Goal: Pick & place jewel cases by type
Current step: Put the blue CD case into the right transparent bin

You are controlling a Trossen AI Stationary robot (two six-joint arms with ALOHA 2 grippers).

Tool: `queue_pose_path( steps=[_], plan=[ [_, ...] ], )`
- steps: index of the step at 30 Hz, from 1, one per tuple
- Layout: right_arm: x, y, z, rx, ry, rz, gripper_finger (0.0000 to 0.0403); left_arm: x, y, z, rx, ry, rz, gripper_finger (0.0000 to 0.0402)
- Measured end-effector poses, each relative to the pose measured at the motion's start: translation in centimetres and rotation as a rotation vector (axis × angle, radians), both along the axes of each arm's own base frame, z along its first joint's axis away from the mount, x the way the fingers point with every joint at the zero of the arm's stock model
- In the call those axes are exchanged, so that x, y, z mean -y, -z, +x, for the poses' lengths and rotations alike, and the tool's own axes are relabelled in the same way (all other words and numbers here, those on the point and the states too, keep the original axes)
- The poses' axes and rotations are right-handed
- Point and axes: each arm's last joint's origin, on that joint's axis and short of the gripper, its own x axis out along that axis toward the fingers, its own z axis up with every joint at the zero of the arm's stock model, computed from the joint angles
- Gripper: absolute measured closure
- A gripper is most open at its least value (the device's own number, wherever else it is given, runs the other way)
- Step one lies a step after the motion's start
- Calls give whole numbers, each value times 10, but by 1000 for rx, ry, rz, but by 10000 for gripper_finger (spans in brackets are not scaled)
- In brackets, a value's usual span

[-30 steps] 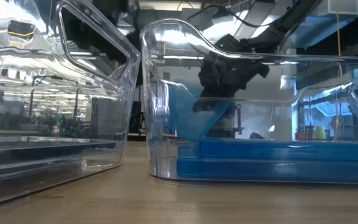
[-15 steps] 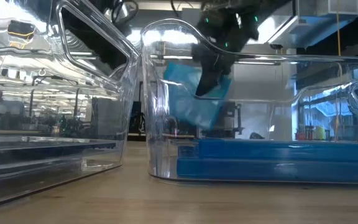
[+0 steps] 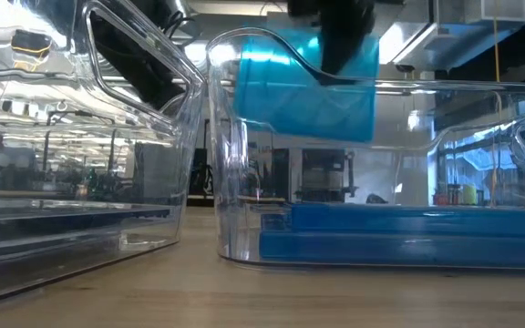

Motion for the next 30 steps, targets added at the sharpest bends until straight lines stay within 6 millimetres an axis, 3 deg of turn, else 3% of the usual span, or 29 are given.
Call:
queue_pose_path(
  steps=[5, 10, 23, 30],
  plan=[
    [-45, 0, -4, 2, -46, -9, 383, 1, 0, 1, 12, 38, -19, 374],
    [-73, 0, -12, 4, -27, -64, 385, 2, 0, 3, 43, 82, -52, 373],
    [-119, 3, -33, -43, -1, -63, 384, 2, 0, 3, 73, 96, -82, 378],
    [-128, 13, -37, -47, -141, -169, 376, 2, 0, 3, 73, 96, -82, 373]
  ],
)
